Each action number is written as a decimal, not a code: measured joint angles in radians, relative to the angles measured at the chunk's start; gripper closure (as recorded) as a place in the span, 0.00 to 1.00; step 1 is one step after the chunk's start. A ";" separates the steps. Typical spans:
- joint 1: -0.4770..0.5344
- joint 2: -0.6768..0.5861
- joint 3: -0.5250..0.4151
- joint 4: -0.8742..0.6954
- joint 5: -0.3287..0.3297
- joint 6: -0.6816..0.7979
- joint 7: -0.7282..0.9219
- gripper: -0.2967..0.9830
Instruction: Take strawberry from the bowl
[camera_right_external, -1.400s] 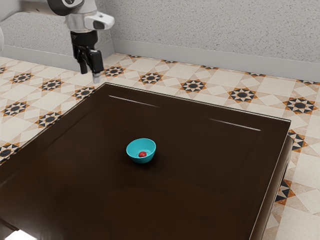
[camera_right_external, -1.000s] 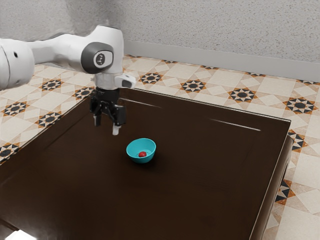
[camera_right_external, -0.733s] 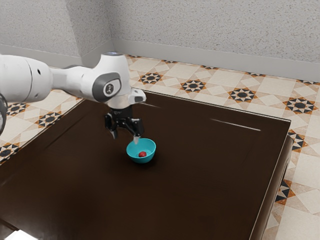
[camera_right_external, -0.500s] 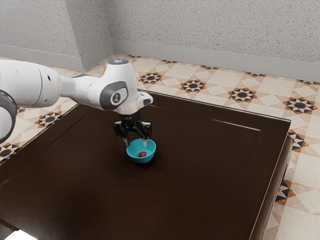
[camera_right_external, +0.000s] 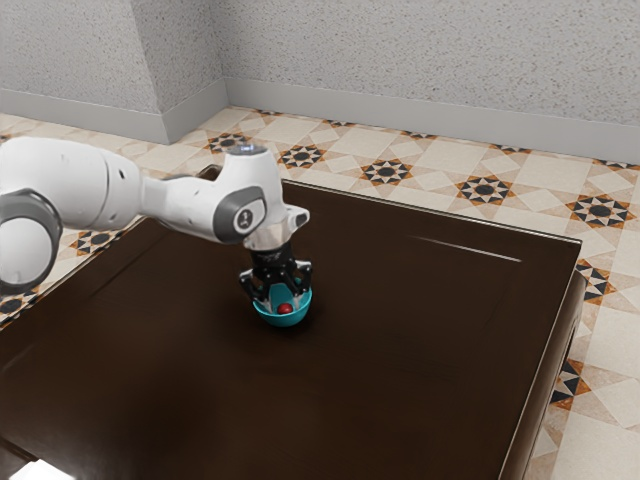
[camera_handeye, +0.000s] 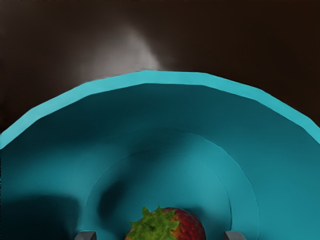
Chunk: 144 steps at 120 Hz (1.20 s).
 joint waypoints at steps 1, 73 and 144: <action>-0.001 0.000 0.001 0.000 0.000 0.000 -0.003 0.55; -0.010 -0.035 0.009 -0.002 0.012 0.012 -0.170 0.74; -0.282 -0.045 -0.001 0.060 0.011 0.000 -0.281 0.67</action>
